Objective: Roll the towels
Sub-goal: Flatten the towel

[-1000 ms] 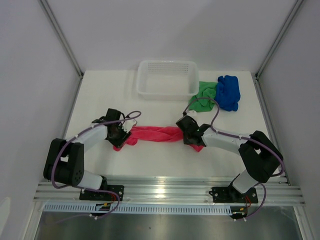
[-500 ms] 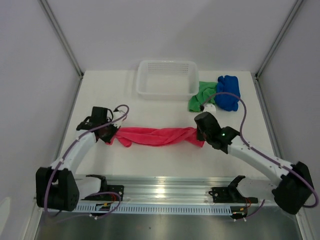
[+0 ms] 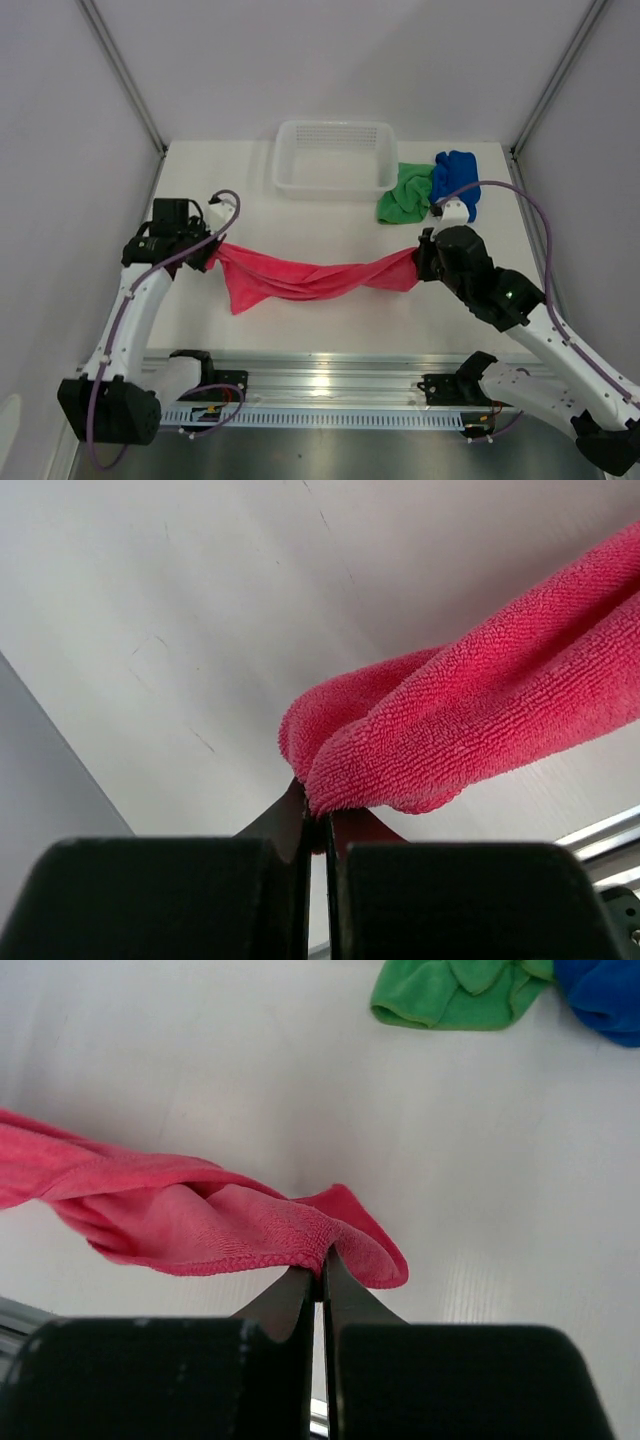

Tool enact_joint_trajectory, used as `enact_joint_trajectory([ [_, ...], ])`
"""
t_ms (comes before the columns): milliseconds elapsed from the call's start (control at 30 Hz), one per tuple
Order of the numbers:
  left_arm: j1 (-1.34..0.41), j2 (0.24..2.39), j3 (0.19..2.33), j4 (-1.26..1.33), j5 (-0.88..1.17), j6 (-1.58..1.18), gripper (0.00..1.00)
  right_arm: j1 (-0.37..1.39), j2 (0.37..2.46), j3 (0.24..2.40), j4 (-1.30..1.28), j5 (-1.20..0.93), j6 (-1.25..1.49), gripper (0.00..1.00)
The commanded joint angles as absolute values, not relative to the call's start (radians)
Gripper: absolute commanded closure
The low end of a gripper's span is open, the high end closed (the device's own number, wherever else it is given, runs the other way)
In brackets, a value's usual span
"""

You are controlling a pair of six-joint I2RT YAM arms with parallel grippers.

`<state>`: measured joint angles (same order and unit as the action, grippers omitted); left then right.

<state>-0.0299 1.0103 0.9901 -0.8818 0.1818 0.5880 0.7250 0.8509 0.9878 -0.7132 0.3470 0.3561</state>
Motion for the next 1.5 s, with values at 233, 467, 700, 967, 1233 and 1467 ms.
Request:
enact_joint_trajectory([
  [233,-0.017,1.667,1.328,-0.677,0.070,0.509,0.59,0.697,1.020,0.857,-0.462,0.204,0.299,1.00],
  [467,-0.020,1.525,1.170,-0.572,0.055,0.501,0.12,0.601,1.071,0.853,-0.408,0.114,0.310,1.00],
  [700,-0.118,1.166,0.843,-0.665,0.118,0.720,0.22,0.584,1.071,0.830,-0.385,0.089,0.299,1.00],
  [967,-0.342,1.173,0.627,-0.626,0.005,0.857,0.21,0.563,1.075,0.805,-0.376,0.068,0.281,1.00],
  [1233,-0.364,1.327,0.647,-0.611,-0.063,0.856,0.26,0.554,1.072,0.792,-0.371,0.061,0.285,1.00],
  [1467,-0.364,1.405,0.607,-0.595,-0.096,0.858,0.41,0.538,1.062,0.798,-0.382,0.066,0.275,1.00],
])
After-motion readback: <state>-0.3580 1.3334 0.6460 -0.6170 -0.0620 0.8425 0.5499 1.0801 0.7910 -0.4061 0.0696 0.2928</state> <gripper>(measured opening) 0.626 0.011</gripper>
